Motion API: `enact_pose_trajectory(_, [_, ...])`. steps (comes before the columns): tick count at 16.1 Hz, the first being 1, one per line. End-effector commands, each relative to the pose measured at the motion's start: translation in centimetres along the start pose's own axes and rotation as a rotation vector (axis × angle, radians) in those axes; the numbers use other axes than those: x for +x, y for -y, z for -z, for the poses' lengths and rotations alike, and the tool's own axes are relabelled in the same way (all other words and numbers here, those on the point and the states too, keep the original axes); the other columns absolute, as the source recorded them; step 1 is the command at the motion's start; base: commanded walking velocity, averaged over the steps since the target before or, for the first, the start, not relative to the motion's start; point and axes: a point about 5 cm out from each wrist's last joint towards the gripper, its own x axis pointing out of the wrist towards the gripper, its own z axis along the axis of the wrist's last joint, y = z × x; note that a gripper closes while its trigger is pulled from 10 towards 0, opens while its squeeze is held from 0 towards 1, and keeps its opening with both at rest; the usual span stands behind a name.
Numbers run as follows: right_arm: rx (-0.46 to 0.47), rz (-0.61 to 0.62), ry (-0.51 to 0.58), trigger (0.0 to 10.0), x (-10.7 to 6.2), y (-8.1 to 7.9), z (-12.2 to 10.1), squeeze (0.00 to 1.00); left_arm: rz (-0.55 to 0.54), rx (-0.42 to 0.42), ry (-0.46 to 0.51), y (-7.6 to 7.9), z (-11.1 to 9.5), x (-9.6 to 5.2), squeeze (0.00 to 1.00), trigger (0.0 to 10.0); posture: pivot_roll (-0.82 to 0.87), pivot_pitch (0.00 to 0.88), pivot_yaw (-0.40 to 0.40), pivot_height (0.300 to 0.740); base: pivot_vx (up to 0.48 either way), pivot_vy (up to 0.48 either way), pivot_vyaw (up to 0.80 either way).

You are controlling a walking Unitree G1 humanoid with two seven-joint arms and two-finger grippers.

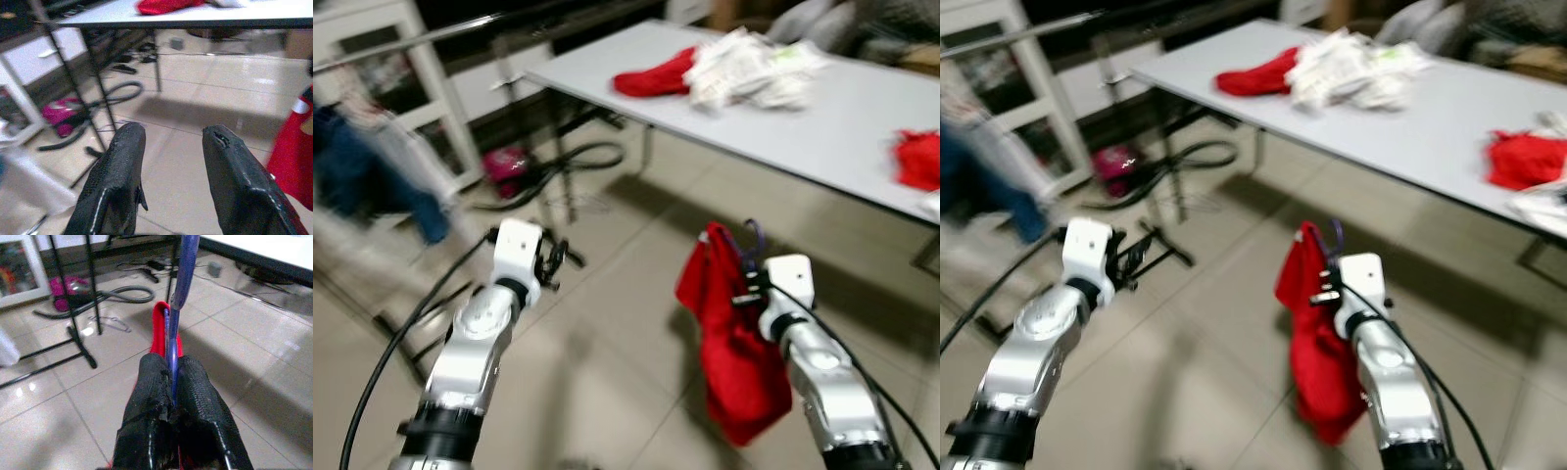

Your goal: Hang hanger

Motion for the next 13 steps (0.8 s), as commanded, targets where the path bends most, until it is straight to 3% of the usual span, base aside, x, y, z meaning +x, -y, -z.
enact_pose_trajectory(1, [0.001, -0.019, 0.042, 10.0, 0.33, -0.63, -0.95, 0.0, -0.032, 0.011, -0.029, -0.69, 0.6, -0.26, 0.0, 10.0, 0.0, 0.0, 0.048, 0.74, 0.0, -0.48, 0.8])
enact_pose_trajectory(9, [-0.019, -0.052, 0.053, 10.0, 1.01, -0.86, -1.54, 0.0, -0.065, -0.023, -0.029, -0.75, 0.82, -0.38, 0.0, 10.0, 0.01, 0.0, 0.022, 0.74, 0.0, -0.48, 0.8])
enact_pose_trajectory(11, [-0.021, -0.069, 0.054, 10.0, 1.02, -1.09, -1.53, 0.0, -0.054, -0.079, -0.041, -0.68, 1.09, -0.44, 0.0, 10.0, 0.01, 0.0, 0.018, 0.74, 0.0, 0.24, 0.8])
enact_pose_trajectory(13, [-0.021, -0.087, 0.054, 10.0, 1.03, -1.39, -1.45, 0.0, -0.061, -0.053, -0.035, -0.79, 1.03, -0.47, 0.0, 10.0, 0.01, 0.0, 0.018, 0.74, 0.0, 0.48, 0.8])
